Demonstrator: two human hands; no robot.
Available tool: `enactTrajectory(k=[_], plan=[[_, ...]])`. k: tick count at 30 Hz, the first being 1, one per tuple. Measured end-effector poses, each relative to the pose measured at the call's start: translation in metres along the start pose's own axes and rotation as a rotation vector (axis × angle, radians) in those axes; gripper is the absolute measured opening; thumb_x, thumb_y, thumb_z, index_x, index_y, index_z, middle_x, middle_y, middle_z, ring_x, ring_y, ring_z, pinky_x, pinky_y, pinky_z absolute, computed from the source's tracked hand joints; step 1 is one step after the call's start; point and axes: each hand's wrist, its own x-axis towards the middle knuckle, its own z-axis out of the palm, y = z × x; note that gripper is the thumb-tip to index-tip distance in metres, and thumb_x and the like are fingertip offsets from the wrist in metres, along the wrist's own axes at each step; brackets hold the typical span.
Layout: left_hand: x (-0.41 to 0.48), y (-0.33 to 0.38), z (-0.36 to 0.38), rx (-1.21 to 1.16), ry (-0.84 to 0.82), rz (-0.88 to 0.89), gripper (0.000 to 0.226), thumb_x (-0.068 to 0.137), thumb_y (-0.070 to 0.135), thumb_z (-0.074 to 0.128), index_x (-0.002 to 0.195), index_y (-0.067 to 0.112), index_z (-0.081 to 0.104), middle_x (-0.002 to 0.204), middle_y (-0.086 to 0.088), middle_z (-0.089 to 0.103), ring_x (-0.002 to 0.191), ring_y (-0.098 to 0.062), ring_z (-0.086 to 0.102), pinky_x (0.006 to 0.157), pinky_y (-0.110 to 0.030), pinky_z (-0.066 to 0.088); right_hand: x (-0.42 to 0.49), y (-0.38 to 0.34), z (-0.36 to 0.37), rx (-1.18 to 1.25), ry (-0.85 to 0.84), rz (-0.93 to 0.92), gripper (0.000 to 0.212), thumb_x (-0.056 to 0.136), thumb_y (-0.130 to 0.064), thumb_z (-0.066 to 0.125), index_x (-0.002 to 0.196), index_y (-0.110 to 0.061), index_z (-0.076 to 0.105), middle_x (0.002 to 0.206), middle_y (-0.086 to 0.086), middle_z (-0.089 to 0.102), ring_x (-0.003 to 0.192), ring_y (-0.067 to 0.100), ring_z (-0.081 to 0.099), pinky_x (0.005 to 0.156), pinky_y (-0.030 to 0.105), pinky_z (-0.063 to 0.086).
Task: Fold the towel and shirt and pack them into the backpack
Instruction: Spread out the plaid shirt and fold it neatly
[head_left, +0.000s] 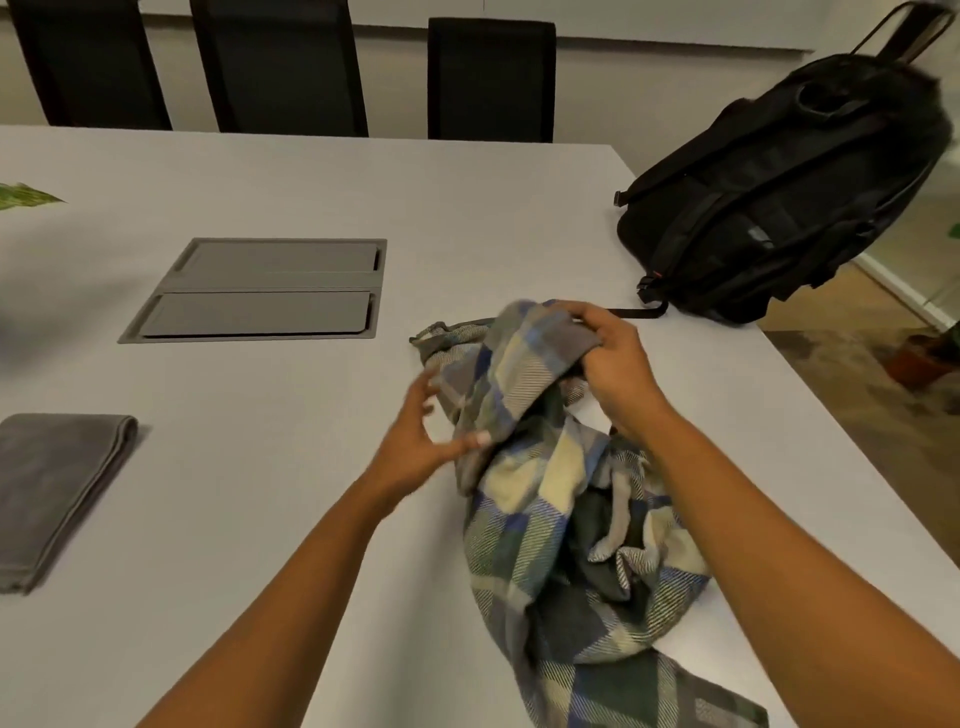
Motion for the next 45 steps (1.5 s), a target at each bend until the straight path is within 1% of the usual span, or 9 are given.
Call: enactTrajectory(k=[3, 7, 14, 19, 25, 32, 35, 38, 45], plan=[[-0.002, -0.02, 0.026, -0.09, -0.133, -0.103, 0.082, 0.072, 0.034, 0.077, 0.14, 0.023, 0.033, 0.132, 0.009, 0.044, 0.117, -0.01, 0.046, 0.092, -0.028, 0.044, -0.005, -0.014, -0.006, 0.066, -0.363, 0.025, 0.049, 0.089, 0.01, 0.048, 0.128, -0.02, 0.044, 0.112, 0.005, 0.059, 0.099, 0.013, 0.061, 0.083, 0.023, 0.054], [0.008, -0.032, 0.028, -0.105, 0.294, -0.207, 0.014, 0.079, 0.009, 0.071, 0.089, 0.007, 0.061, 0.094, -0.016, 0.065, 0.092, -0.034, 0.062, 0.078, -0.042, 0.051, -0.02, 0.003, -0.01, -0.554, -0.498, 0.028, 0.09, 0.08, -0.022, 0.072, 0.147, -0.029, 0.014, 0.146, 0.004, 0.035, 0.129, 0.02, 0.042, 0.103, 0.033, 0.039], [0.014, -0.013, -0.031, -0.35, 0.558, -0.234, 0.015, 0.084, -0.007, 0.058, 0.096, 0.002, 0.06, 0.078, -0.011, 0.058, 0.068, -0.023, 0.055, 0.048, -0.021, 0.052, -0.054, 0.067, -0.005, -1.167, -0.563, -0.039, 0.119, 0.065, -0.05, 0.078, 0.149, -0.031, -0.004, 0.157, -0.002, 0.014, 0.141, 0.023, 0.02, 0.111, 0.042, 0.029], [0.013, -0.001, -0.107, -0.384, 0.793, -0.219, 0.02, 0.081, -0.01, 0.057, 0.098, -0.002, 0.064, 0.076, -0.007, 0.057, 0.065, -0.021, 0.054, 0.062, -0.03, 0.055, -0.051, 0.077, -0.017, -1.196, -0.674, -0.05, 0.098, 0.069, -0.051, 0.075, 0.147, -0.037, 0.017, 0.157, -0.008, 0.005, 0.141, 0.022, 0.016, 0.112, 0.046, 0.027], [-0.001, -0.039, -0.113, 0.329, 0.486, -0.468, 0.053, 0.081, 0.005, 0.068, 0.13, 0.01, 0.05, 0.13, -0.019, 0.052, 0.117, -0.038, 0.049, 0.098, -0.048, 0.043, -0.056, 0.073, -0.01, -1.276, -0.69, -0.163, 0.089, 0.069, -0.053, 0.074, 0.143, -0.041, 0.026, 0.157, -0.007, -0.001, 0.144, 0.019, -0.002, 0.112, 0.055, 0.012], [-0.018, -0.044, -0.029, 0.708, 0.176, 0.146, 0.057, 0.081, 0.017, 0.07, 0.133, 0.018, 0.048, 0.144, -0.008, 0.042, 0.135, -0.028, 0.032, 0.11, -0.044, 0.028, -0.066, 0.075, 0.001, -1.425, -0.828, -0.335, 0.064, 0.076, -0.052, 0.067, 0.134, -0.041, 0.044, 0.157, -0.008, 0.004, 0.143, 0.021, -0.012, 0.11, 0.061, -0.004], [-0.013, -0.044, 0.004, 0.966, -0.048, 0.191, 0.059, 0.089, 0.038, 0.057, 0.142, 0.036, 0.032, 0.152, 0.005, 0.028, 0.142, -0.02, 0.017, 0.113, -0.046, 0.019, -0.071, 0.077, 0.006, -1.418, -0.783, -0.387, 0.033, 0.088, -0.04, 0.056, 0.12, -0.034, 0.06, 0.152, -0.006, 0.026, 0.144, 0.019, 0.002, 0.112, 0.058, 0.004], [-0.002, -0.051, 0.013, 1.112, -0.079, 0.06, 0.041, 0.096, 0.036, 0.044, 0.137, 0.04, 0.042, 0.135, -0.002, 0.05, 0.127, -0.021, 0.043, 0.104, -0.038, 0.028, -0.072, 0.068, 0.003, -1.035, -0.642, -0.294, 0.027, 0.091, -0.024, 0.056, 0.116, -0.02, 0.066, 0.132, -0.003, 0.054, 0.13, 0.015, 0.035, 0.105, 0.03, 0.021], [0.004, -0.054, 0.003, 1.273, 0.059, 0.035, 0.026, 0.096, 0.026, 0.043, 0.108, 0.034, 0.065, 0.103, 0.003, 0.067, 0.098, -0.018, 0.058, 0.088, -0.03, 0.032, -0.044, 0.046, -0.057, -0.471, 0.115, 0.051, 0.027, 0.093, -0.003, 0.05, 0.116, -0.005, 0.064, 0.101, 0.002, 0.06, 0.092, 0.017, 0.056, 0.089, 0.025, 0.05]])
